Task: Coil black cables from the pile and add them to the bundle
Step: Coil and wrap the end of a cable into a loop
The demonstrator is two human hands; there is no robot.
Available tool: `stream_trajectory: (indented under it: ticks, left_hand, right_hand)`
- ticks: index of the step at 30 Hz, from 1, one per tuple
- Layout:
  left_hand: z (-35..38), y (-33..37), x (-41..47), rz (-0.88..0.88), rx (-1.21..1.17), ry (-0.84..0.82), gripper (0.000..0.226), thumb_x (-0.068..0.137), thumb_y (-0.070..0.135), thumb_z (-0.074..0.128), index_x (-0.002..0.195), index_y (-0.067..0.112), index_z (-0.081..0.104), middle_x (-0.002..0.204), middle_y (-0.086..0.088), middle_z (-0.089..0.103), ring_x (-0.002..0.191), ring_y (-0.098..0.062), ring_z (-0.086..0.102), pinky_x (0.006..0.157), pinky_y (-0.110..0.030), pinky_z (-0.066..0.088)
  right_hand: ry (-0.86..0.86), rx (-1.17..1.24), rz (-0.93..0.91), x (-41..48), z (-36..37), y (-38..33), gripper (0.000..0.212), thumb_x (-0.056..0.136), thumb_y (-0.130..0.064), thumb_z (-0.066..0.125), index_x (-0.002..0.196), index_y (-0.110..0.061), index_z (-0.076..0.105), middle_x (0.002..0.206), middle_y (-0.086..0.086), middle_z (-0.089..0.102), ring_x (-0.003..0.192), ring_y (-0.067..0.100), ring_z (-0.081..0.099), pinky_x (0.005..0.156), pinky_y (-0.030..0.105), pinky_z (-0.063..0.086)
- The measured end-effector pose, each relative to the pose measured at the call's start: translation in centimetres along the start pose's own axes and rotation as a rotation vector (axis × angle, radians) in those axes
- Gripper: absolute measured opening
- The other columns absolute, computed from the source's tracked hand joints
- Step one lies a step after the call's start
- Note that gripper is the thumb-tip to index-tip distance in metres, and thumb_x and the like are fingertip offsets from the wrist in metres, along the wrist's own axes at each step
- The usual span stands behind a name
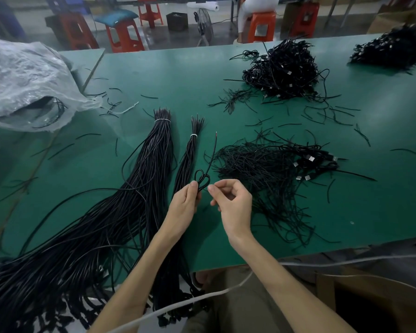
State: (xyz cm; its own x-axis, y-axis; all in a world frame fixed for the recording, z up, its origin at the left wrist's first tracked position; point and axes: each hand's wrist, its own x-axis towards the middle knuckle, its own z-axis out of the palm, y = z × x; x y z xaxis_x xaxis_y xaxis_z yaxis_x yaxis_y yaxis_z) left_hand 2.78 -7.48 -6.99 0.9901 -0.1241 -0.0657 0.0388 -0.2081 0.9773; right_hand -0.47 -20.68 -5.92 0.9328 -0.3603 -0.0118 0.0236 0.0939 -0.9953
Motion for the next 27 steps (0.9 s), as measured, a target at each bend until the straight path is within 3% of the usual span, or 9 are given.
stream_trajectory:
  ticks: [8, 12, 17, 21, 24, 27]
  left_hand:
    - [-0.1, 0.2, -0.2, 0.004, -0.045, -0.015, 0.042, 0.108, 0.036, 0.044, 0.068, 0.023, 0.042, 0.062, 0.006, 0.035, 0.054, -0.009, 0.03, 0.049, -0.021, 0.027]
    - [-0.2, 0.3, -0.3, -0.008, -0.067, -0.026, 0.044, 0.107, 0.03, 0.044, 0.064, 0.025, 0.04, 0.06, 0.008, 0.035, 0.052, -0.008, 0.029, 0.048, -0.019, 0.027]
    - [-0.2, 0.8, -0.6, -0.02, -0.133, -0.08, 0.045, 0.104, 0.028, 0.045, 0.06, 0.032, 0.037, 0.058, 0.013, 0.032, 0.049, -0.005, 0.025, 0.046, -0.015, 0.024]
    - [-0.2, 1.0, -0.8, -0.026, -0.163, -0.099, 0.038, 0.097, 0.03, 0.046, 0.061, 0.027, 0.037, 0.055, 0.013, 0.03, 0.047, -0.004, 0.023, 0.043, -0.015, 0.023]
    - [-0.2, 1.1, -0.8, -0.026, -0.17, -0.103, 0.052, 0.103, 0.019, 0.043, 0.054, 0.033, 0.042, 0.052, 0.015, 0.031, 0.045, -0.003, 0.022, 0.043, -0.014, 0.023]
    - [-0.3, 1.1, -0.9, -0.031, -0.184, -0.094, 0.057, 0.106, 0.015, 0.042, 0.053, 0.033, 0.047, 0.052, 0.015, 0.031, 0.045, -0.003, 0.022, 0.043, -0.014, 0.022]
  right_hand:
    - [-0.158, -0.058, 0.055, 0.3, -1.5, -0.2, 0.023, 0.087, -0.023, 0.082, 0.102, -0.018, 0.066, 0.084, 0.001, 0.074, 0.064, 0.013, 0.068, 0.059, 0.02, 0.051]
    - [-0.31, -0.05, 0.132, 1.2, -2.6, -0.8, 0.035, 0.085, -0.024, 0.084, 0.114, -0.018, 0.066, 0.093, -0.001, 0.074, 0.083, 0.013, 0.07, 0.068, 0.024, 0.055]
    - [-0.5, 0.147, 0.292, 3.3, -4.0, -2.1, 0.046, 0.081, -0.02, 0.085, 0.123, -0.016, 0.069, 0.112, 0.001, 0.067, 0.1, 0.012, 0.065, 0.082, 0.029, 0.053]
    - [-0.649, -0.018, 0.233, 3.8, -3.3, -2.8, 0.053, 0.077, -0.02, 0.088, 0.125, -0.035, 0.07, 0.123, 0.003, 0.059, 0.09, 0.01, 0.058, 0.081, 0.031, 0.049]
    - [-0.715, -0.056, 0.189, 3.6, -2.1, -3.0, 0.054, 0.08, -0.018, 0.088, 0.127, -0.037, 0.069, 0.115, -0.003, 0.061, 0.078, 0.007, 0.053, 0.074, 0.028, 0.048]
    - [-0.694, -0.085, 0.196, 3.4, -1.6, -2.9, 0.046, 0.08, -0.02, 0.088, 0.122, -0.033, 0.072, 0.105, -0.004, 0.069, 0.079, 0.011, 0.052, 0.073, 0.03, 0.045]
